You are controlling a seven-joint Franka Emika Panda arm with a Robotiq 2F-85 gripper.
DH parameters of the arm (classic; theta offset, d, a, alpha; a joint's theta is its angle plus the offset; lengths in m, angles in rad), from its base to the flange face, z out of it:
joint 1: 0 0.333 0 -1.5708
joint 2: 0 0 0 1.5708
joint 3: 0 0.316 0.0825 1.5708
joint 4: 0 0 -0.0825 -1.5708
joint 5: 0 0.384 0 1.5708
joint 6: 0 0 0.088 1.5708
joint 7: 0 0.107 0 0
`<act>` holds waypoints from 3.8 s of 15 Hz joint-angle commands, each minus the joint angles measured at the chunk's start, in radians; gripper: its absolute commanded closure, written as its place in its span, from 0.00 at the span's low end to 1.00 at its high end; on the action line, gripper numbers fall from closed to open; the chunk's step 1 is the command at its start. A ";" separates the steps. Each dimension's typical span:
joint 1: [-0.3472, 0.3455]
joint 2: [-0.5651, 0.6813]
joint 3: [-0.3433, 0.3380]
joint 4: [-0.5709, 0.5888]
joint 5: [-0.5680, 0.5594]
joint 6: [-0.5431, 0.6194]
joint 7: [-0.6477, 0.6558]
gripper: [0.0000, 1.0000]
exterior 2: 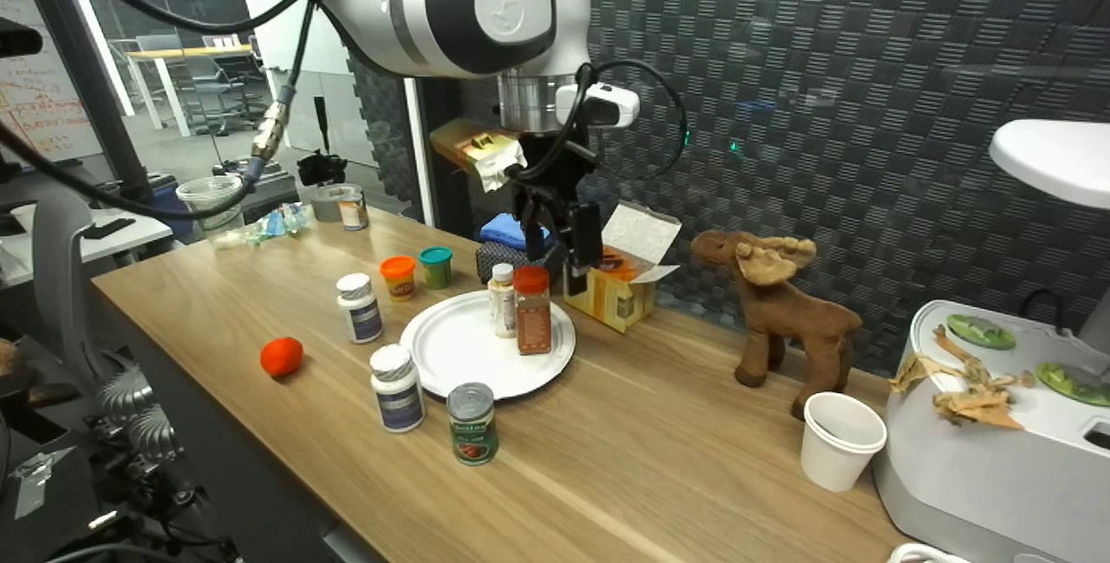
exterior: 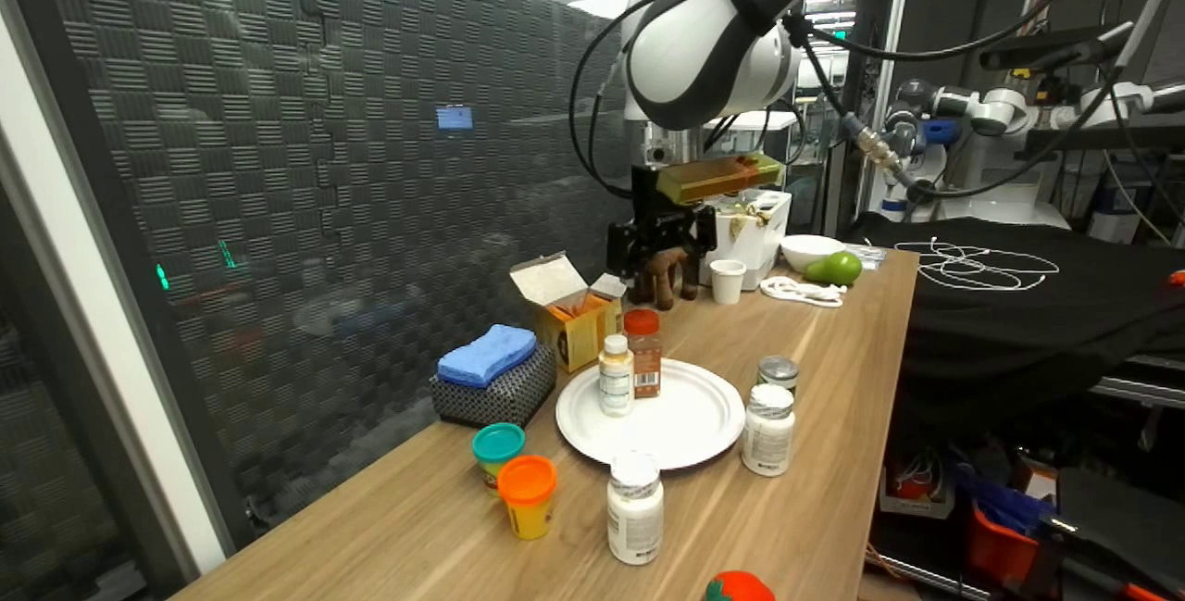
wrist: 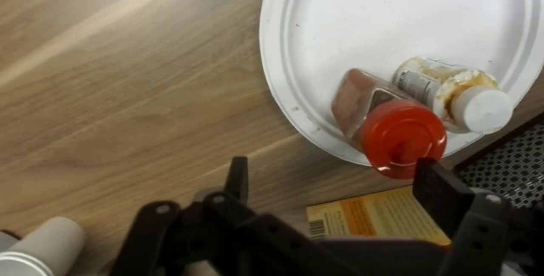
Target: Put the bottles on the red object on the plate
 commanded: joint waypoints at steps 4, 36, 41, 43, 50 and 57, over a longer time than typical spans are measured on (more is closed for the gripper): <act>0.017 -0.210 -0.078 -0.331 -0.065 0.157 0.348 0.00; -0.033 -0.206 -0.057 -0.455 0.028 0.226 0.410 0.80; -0.027 -0.239 -0.081 -0.417 -0.159 0.157 0.394 0.80; -0.020 -0.236 -0.076 -0.375 -0.259 0.112 0.378 0.80; -0.006 -0.158 0.004 -0.208 -0.267 0.091 0.080 0.80; -0.030 -0.067 0.067 -0.157 -0.184 0.180 -0.318 0.80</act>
